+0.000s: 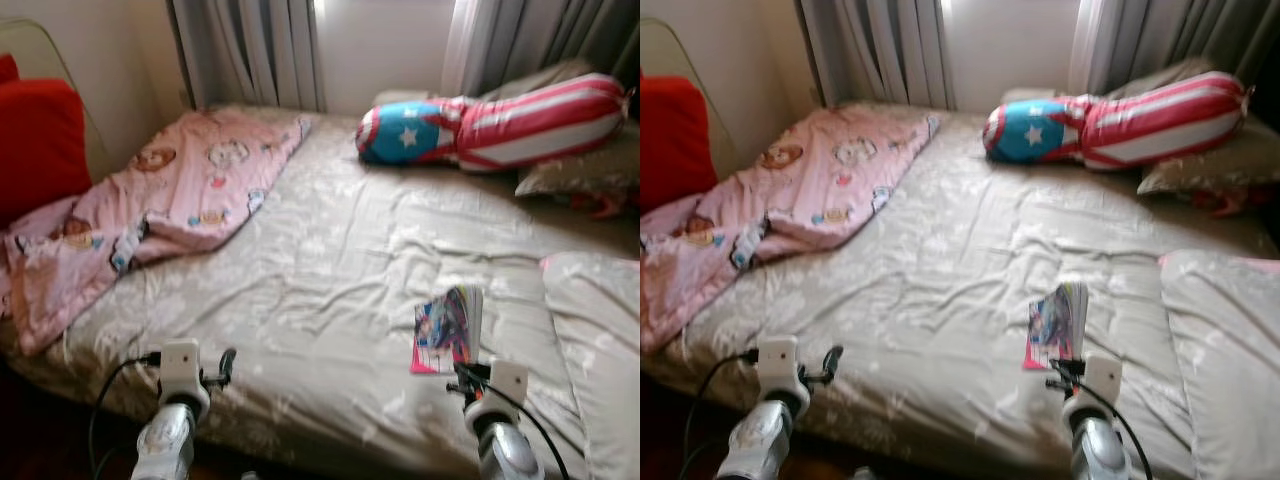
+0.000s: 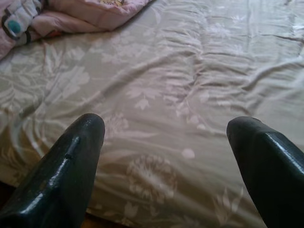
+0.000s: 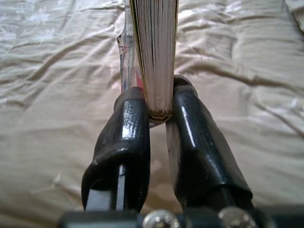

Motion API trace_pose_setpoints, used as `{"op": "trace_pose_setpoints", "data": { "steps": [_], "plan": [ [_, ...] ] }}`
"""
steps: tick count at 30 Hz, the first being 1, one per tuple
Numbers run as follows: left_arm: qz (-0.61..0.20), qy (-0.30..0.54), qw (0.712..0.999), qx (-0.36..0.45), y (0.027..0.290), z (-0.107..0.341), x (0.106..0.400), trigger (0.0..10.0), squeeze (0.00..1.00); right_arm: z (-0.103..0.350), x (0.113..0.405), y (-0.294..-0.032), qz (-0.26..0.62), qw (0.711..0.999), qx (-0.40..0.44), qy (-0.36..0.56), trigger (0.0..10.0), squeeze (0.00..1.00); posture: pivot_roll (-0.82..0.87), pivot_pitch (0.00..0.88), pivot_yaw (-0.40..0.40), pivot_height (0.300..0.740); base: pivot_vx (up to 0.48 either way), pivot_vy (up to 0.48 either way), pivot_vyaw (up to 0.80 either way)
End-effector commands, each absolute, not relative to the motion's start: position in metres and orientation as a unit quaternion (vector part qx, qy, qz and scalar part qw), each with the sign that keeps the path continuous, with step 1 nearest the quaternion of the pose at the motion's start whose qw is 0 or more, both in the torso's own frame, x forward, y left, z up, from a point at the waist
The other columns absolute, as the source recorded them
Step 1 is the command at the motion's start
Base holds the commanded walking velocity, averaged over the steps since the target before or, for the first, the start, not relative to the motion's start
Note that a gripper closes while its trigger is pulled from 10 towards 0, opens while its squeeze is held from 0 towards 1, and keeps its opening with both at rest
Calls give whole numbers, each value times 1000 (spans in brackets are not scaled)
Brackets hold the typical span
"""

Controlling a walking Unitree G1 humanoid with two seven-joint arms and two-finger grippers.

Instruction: Clean up the room

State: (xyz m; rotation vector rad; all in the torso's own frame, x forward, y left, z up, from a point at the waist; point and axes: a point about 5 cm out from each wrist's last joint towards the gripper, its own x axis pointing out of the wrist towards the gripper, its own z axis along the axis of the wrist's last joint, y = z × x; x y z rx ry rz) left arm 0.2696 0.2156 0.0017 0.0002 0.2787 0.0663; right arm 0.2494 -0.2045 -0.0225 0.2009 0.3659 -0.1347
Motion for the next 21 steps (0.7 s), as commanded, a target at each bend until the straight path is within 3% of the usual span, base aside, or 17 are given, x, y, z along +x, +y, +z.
{"op": "trace_pose_setpoints", "data": {
  "steps": [1,21],
  "plan": [
    [31,140,990,-6,216,1,269,10000,0,-15,256,-205,-67,981,97,157,10000,0,-117,0,13,652,0,0,0],
    [30,145,989,-8,217,1,270,10000,0,-8,262,-201,-46,984,112,129,10000,0,-115,0,19,652,13,0,0]
  ]
}}
